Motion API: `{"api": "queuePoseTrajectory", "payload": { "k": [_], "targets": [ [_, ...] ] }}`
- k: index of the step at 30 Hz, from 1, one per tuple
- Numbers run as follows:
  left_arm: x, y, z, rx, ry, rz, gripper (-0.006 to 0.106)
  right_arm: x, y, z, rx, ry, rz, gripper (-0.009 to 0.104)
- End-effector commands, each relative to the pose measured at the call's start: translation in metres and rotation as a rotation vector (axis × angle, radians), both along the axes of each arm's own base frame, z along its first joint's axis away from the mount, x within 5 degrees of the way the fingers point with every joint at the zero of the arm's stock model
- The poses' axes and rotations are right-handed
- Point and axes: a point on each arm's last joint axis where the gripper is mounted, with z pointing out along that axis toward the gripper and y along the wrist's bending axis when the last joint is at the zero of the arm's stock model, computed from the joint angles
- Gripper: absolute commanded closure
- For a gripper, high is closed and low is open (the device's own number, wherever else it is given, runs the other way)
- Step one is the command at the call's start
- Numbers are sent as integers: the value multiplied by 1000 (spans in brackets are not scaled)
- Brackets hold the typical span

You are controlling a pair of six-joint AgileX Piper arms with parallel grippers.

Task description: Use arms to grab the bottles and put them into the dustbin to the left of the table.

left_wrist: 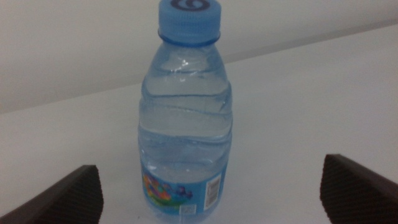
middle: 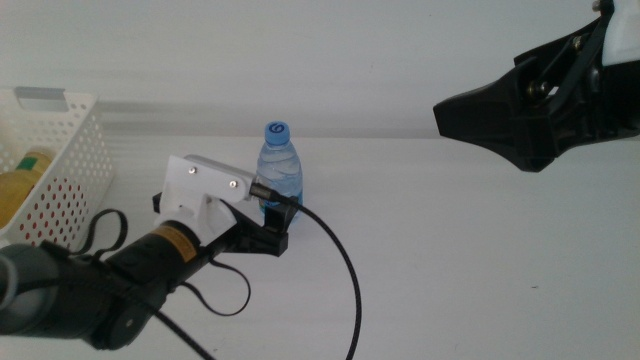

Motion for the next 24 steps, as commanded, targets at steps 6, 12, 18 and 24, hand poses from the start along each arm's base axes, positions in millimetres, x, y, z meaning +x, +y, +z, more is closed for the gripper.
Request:
{"api": "queuePoseTrajectory", "payload": {
  "k": [6,12,18,24],
  "targets": [
    [14,-9,-5,-8,-10,-14,7,-2,-1,5,10,-16,-1,10],
    [22,-13,-10,-10,-9,-15,7,-2,-1,5,10,-16,-1,10],
    [28,-15,-17,-25,-8,3,7,-2,-1,5,10,-16,-1,10],
    [39,-22,-25,-42,-13,-10,7,-2,-1,5,10,-16,-1,10]
  ]
}}
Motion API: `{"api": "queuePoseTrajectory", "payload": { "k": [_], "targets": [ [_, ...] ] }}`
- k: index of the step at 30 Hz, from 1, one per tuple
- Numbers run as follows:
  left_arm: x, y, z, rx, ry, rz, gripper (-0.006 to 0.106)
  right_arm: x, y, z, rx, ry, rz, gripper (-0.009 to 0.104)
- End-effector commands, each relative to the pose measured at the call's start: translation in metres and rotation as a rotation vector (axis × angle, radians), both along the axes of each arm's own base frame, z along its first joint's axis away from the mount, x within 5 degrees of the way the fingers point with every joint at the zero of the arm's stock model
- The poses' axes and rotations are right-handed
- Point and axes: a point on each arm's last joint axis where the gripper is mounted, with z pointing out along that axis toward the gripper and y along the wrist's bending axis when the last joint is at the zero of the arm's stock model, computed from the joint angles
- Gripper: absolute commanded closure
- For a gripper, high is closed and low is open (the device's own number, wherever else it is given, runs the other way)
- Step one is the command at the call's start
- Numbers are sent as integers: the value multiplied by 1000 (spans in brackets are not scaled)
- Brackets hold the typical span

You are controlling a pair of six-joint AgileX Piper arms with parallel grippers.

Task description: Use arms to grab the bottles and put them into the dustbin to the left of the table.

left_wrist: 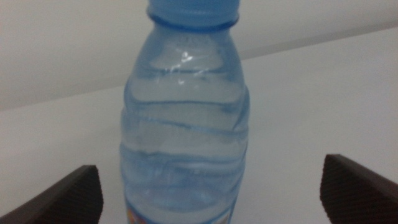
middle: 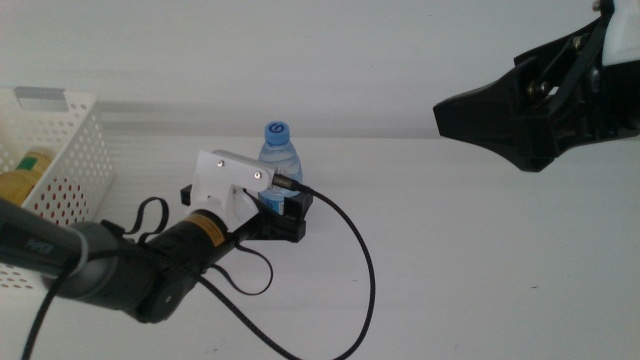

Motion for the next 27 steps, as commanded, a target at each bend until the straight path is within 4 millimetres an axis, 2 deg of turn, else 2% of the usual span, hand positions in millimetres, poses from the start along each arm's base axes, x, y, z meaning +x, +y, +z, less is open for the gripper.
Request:
{"api": "queuePoseTrajectory", "payload": {
  "k": [1,27],
  "targets": [
    [5,-6,1,-30,-21,-8,7,-2,-1,5,8,-17,-2,10],
    [37,-22,-18,-46,-22,-20,7,-1,-1,6,10,-19,-2,10]
  ]
}}
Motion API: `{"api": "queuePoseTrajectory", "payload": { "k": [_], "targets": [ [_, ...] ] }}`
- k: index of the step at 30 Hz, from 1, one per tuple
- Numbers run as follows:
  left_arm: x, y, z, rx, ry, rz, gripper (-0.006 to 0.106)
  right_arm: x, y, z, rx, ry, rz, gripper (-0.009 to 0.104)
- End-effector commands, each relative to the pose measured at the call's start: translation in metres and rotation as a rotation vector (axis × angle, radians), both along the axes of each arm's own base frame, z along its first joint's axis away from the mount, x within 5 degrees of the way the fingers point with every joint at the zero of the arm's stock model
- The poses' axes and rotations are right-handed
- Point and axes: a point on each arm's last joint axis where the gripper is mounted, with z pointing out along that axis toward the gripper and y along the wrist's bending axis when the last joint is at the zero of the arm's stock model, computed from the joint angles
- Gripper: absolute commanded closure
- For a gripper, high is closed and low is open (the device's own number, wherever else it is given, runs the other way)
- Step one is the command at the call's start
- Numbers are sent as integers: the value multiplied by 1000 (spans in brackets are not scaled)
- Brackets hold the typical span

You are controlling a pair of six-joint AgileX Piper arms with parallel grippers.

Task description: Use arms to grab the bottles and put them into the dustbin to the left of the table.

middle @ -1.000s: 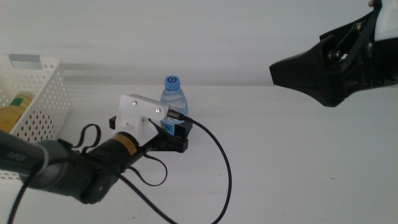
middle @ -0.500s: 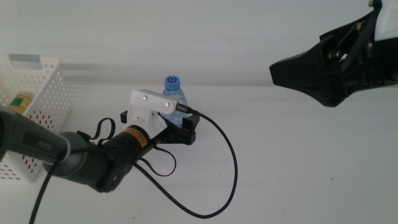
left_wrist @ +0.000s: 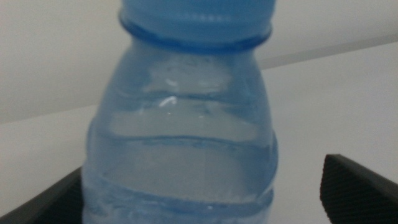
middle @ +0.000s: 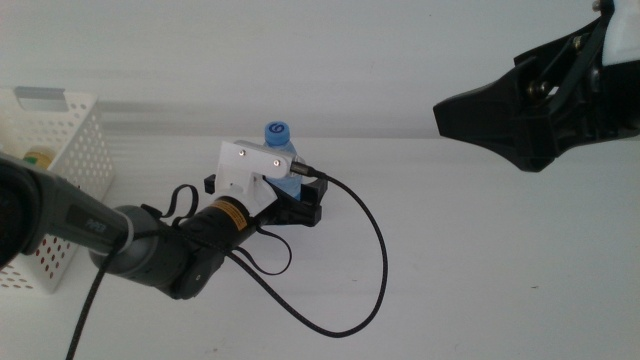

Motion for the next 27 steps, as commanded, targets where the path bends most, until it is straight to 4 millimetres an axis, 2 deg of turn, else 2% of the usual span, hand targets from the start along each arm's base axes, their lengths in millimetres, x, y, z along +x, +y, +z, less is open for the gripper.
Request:
{"api": "queuePoseTrajectory", "payload": {
  "k": [1,6,12,18,19,20,21,27],
  "targets": [
    [1,-5,-1,-15,-3,-16,7,-1,-1,6,10,-19,-2,10],
    [2,-5,0,-18,-11,-20,8,-1,-1,6,10,-19,-2,10],
    [3,-5,1,-28,-13,-7,29,-1,-1,6,10,-19,-2,10],
    [3,-5,1,-32,-11,-7,66,-1,-1,6,10,-19,-2,10],
    [2,-4,5,-25,-2,-6,86,-1,-1,6,10,-19,-2,10],
    [2,-4,10,-12,-5,-4,99,-1,-1,6,10,-19,-2,10],
    [1,-3,12,-8,-2,-4,102,-1,-1,6,10,-19,-2,10],
    [-1,-2,26,14,22,-3,102,-1,-1,6,10,-19,-2,10]
  ]
}}
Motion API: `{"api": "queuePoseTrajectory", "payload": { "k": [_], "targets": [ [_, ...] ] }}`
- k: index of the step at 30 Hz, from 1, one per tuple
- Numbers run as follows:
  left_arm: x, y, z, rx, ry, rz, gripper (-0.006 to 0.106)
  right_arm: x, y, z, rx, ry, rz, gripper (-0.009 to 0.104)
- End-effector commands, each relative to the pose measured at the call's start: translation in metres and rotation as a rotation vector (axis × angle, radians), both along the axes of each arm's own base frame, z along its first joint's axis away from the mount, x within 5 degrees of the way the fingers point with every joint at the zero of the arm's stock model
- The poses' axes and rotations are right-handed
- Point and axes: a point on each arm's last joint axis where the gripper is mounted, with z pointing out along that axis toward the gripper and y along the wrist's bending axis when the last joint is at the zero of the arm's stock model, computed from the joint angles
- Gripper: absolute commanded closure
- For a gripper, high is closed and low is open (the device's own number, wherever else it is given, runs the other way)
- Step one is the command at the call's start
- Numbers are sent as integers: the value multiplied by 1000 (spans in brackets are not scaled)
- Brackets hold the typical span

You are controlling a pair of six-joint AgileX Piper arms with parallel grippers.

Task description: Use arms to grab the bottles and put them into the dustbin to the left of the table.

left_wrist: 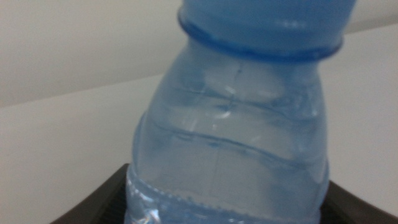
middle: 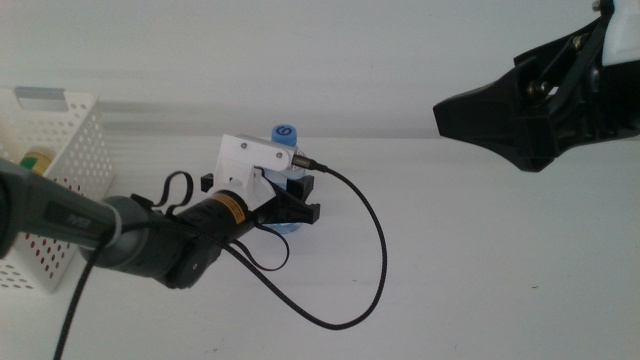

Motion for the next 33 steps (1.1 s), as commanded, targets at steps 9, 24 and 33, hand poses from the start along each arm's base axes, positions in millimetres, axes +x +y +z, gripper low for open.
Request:
{"api": "queuePoseTrajectory", "payload": {
  "k": [9,24,33],
  "targets": [
    [-15,8,53,82,87,9,102,-1,-1,6,9,-20,-1,10],
    [-76,56,118,203,211,78,101,-1,-1,6,9,-20,-1,10],
    [-102,72,151,286,363,127,101,-1,-1,6,9,-20,-1,10]
  ]
}}
